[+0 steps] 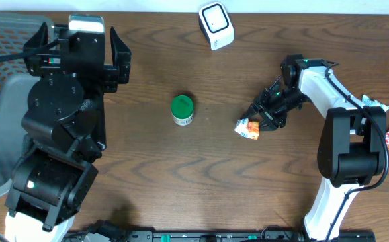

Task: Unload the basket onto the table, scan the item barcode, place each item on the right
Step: 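Lift the orange snack box and carry it toward the scanner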

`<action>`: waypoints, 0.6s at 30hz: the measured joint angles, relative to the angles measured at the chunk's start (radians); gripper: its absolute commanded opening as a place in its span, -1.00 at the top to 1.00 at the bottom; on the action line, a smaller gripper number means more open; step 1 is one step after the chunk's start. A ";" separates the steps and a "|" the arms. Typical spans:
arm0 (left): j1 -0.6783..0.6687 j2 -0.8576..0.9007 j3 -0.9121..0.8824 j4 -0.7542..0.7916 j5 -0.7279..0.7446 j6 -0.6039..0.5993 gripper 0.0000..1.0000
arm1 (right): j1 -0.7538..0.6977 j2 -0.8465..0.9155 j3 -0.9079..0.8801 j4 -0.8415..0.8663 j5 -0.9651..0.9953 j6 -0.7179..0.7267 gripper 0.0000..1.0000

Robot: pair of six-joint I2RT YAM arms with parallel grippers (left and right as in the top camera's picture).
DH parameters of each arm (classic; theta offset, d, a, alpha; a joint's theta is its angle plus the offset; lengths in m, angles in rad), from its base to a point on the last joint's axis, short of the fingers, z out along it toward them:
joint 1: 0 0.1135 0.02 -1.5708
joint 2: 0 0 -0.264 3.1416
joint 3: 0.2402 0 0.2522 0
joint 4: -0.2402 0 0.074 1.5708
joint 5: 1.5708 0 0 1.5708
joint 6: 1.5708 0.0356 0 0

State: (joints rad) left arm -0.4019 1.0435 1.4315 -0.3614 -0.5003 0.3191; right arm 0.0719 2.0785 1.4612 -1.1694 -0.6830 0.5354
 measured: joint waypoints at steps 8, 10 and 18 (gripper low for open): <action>0.000 0.000 0.000 0.000 0.000 0.000 -1.00 | 0.000 0.000 0.000 -0.005 -0.023 -0.007 0.07; 0.000 0.000 0.000 0.000 0.000 0.000 -1.00 | 0.000 0.000 0.000 -0.011 -0.026 -0.014 0.07; 0.000 0.000 0.000 0.000 0.000 0.000 -1.00 | 0.000 0.000 0.000 -0.023 -0.034 -0.029 0.07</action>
State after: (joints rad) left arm -0.4019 1.0435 1.4315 -0.3614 -0.5003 0.3191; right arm 0.0719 2.0785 1.4612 -1.1927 -0.7174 0.5068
